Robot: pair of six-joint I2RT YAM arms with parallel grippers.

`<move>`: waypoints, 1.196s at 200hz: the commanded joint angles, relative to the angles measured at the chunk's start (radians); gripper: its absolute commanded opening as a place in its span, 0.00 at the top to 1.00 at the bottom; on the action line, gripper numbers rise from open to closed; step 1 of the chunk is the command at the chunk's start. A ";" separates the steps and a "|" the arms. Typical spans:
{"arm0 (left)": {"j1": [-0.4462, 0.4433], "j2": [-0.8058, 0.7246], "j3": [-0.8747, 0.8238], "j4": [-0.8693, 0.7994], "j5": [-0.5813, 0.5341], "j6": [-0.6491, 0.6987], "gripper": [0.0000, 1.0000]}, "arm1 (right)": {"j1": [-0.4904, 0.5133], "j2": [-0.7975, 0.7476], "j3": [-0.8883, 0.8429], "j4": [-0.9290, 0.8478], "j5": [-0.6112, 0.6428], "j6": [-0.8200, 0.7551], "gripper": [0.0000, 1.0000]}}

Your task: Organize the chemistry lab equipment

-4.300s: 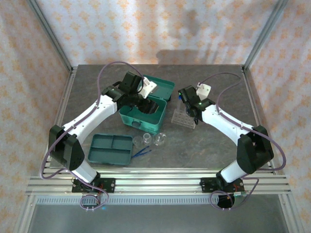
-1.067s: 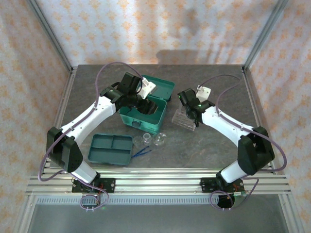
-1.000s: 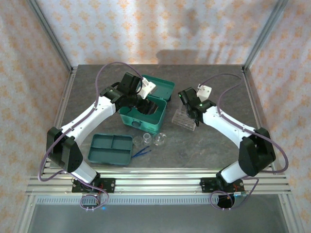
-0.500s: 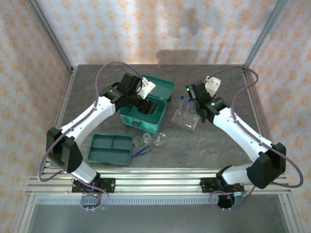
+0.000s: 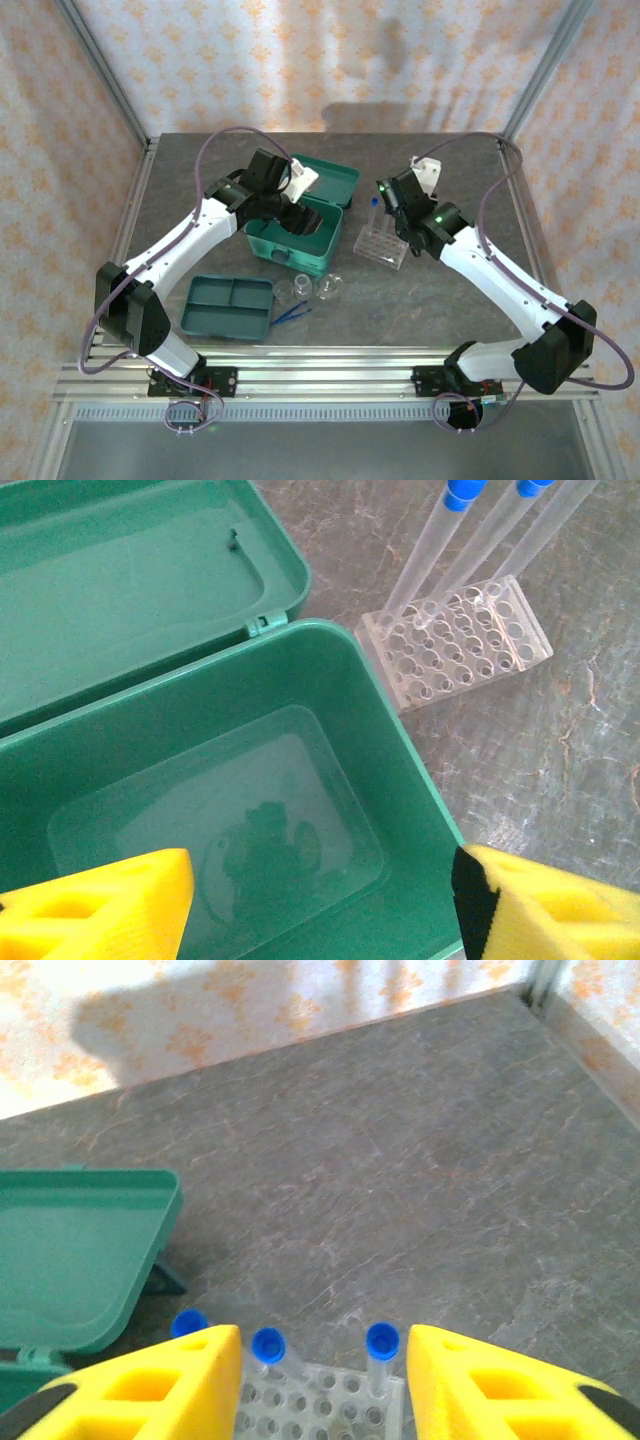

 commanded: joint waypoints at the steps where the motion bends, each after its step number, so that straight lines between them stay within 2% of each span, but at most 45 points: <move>1: 0.013 -0.046 -0.006 -0.002 -0.044 0.036 0.28 | 0.037 -0.017 0.017 -0.007 -0.008 -0.057 0.48; 42: 0.018 -0.071 -0.019 -0.021 -0.074 0.074 0.24 | 0.058 -0.027 -0.005 0.015 -0.080 -0.079 0.37; 123: 0.126 -0.139 -0.079 -0.067 -0.102 0.164 0.22 | 0.202 0.008 -0.022 -0.015 -0.088 -0.145 0.36; 180: 0.200 -0.215 -0.186 -0.069 -0.118 0.183 0.22 | 0.322 0.067 -0.018 -0.072 -0.132 -0.168 0.42; 239: 0.206 -0.243 -0.245 -0.088 -0.142 0.216 0.23 | 0.419 0.127 -0.021 -0.099 -0.191 -0.152 0.49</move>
